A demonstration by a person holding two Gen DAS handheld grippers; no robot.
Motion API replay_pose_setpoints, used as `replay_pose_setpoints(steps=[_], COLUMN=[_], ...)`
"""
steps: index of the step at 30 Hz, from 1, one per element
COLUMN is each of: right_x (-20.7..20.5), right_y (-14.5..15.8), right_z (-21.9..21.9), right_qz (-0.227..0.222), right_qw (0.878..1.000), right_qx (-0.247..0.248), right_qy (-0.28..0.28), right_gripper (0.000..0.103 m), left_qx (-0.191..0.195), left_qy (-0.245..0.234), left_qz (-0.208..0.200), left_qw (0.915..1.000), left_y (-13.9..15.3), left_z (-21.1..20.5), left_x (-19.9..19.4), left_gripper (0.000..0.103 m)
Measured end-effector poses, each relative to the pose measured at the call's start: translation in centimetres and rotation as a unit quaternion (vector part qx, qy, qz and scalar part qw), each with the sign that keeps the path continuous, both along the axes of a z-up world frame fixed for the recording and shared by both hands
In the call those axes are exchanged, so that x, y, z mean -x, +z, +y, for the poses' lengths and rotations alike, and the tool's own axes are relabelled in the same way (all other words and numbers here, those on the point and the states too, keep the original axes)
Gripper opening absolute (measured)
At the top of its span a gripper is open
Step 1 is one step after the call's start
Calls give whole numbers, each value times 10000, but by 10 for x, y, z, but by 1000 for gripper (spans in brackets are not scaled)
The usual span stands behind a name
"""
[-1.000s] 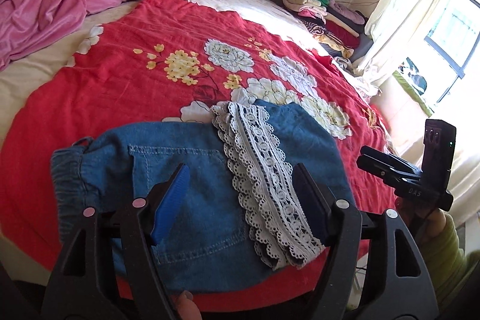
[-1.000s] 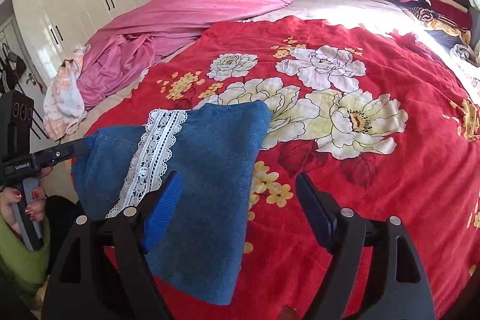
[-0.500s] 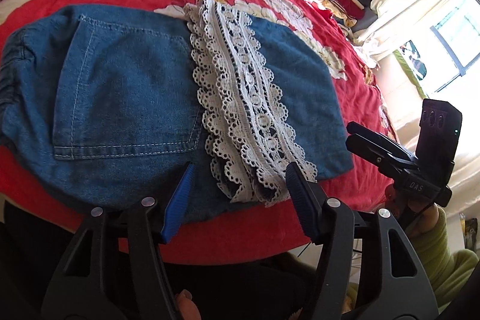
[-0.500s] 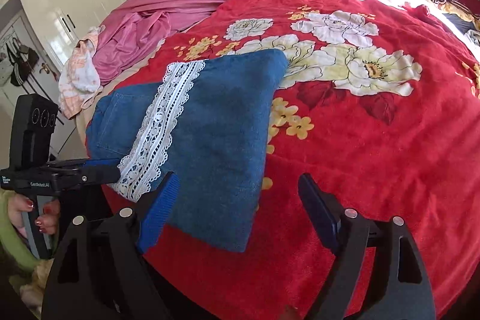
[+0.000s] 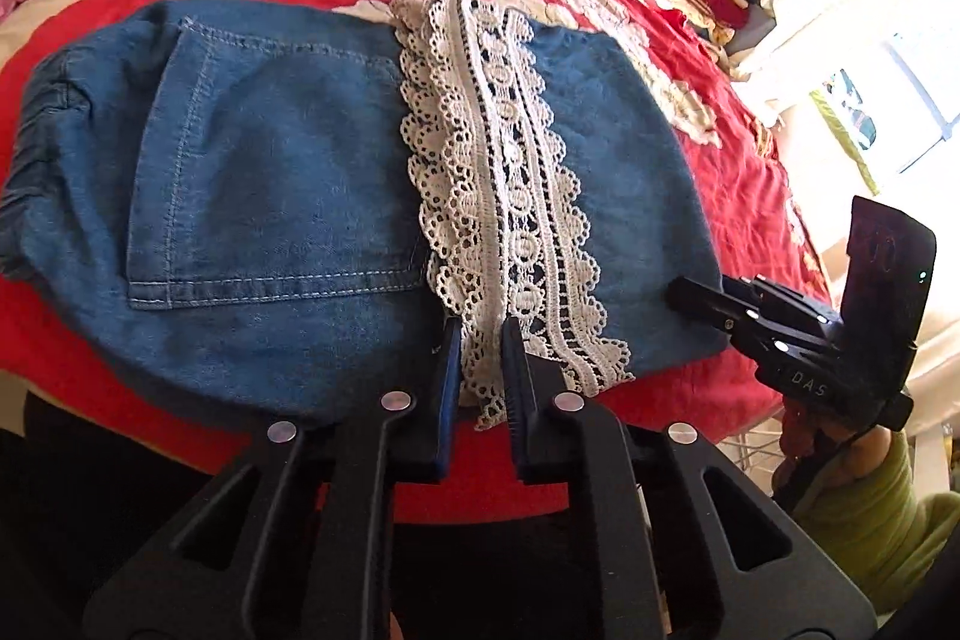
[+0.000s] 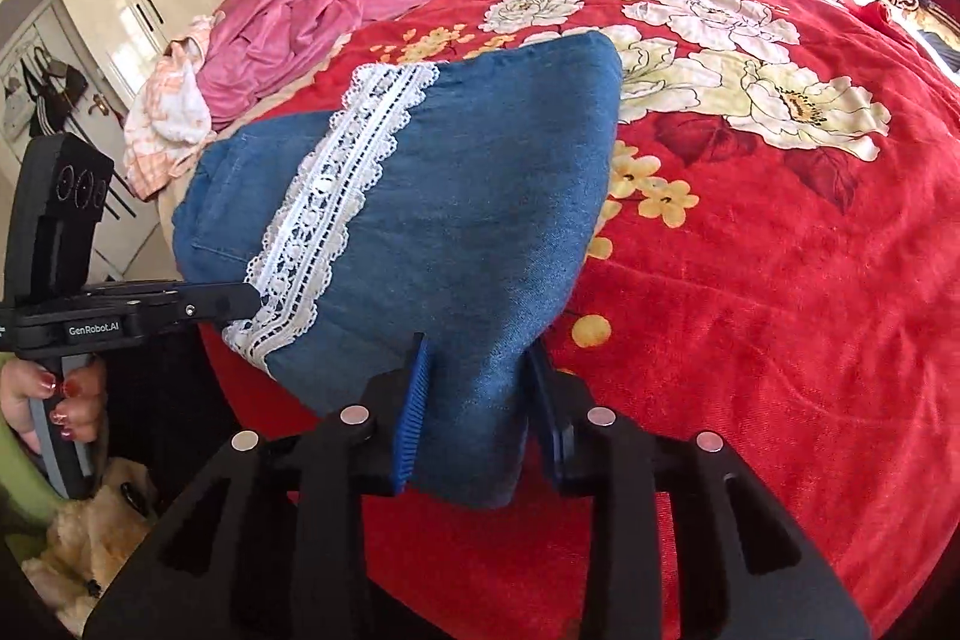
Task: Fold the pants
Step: 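Release the leg and smooth the folded denim with both grippers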
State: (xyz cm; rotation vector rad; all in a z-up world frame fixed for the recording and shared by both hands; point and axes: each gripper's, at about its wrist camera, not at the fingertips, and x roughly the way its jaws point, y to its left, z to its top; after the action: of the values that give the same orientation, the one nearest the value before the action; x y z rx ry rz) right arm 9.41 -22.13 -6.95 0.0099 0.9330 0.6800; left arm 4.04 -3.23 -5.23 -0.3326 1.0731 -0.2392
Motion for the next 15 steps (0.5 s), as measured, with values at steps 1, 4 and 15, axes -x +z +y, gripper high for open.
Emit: replay_pose_setpoints(steps=[1,4,15], right_x=[0,3,13], right_y=[-1,7,29], right_z=[0,-2,19], right_qz=[0,-191,-960], right_qw=[10000,9996,9944], right_qx=[13,163,419], right_qy=[-16,-120,157], right_gripper=[31,48,51], left_qx=[-46,-185,-389], left_qy=[-2,-49,-21], left_qz=[12,-44,-223], left_qw=[10000,9998,9990], left_y=[-2,0,11], left_z=[-3,-5,-3], left_x=[-1,0,7], left_gripper=[9,10,33])
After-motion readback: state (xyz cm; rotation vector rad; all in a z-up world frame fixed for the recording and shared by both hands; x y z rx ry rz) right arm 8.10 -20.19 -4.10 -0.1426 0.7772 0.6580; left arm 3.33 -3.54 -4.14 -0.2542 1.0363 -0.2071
